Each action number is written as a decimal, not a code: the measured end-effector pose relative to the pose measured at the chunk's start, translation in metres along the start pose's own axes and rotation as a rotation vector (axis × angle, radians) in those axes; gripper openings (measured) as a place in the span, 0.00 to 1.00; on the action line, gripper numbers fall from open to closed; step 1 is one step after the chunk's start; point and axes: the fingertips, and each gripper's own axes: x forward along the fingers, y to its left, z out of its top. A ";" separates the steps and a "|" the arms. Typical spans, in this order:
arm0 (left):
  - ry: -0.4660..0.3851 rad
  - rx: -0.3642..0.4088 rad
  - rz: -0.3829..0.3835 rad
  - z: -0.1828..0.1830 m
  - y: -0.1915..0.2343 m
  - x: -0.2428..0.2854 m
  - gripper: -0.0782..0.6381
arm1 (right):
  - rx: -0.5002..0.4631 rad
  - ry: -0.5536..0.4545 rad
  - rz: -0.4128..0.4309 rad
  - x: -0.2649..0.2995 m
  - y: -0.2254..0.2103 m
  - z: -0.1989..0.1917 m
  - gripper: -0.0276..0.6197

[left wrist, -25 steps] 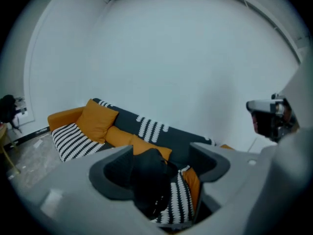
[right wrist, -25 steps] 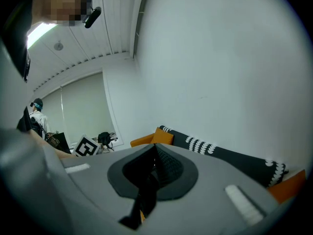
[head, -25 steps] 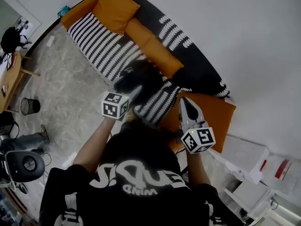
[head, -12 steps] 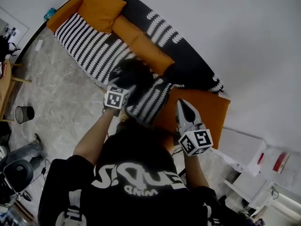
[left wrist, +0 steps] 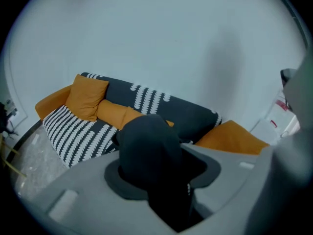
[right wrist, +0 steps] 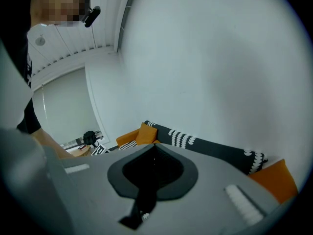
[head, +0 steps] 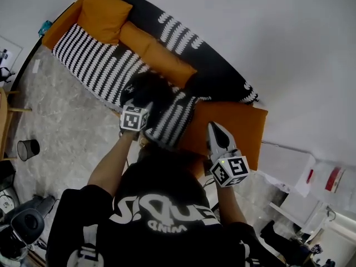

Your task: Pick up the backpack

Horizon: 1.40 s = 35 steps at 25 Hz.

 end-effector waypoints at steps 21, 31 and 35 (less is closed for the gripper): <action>-0.022 -0.050 -0.196 0.009 -0.013 -0.001 0.18 | 0.003 0.000 -0.042 -0.006 -0.009 -0.002 0.04; -0.175 0.009 -0.183 0.057 -0.023 -0.043 0.16 | 0.051 -0.008 -0.076 -0.018 -0.025 -0.007 0.04; -0.236 -0.009 -0.150 0.074 -0.025 -0.073 0.16 | 0.047 -0.018 -0.073 -0.020 -0.026 -0.006 0.04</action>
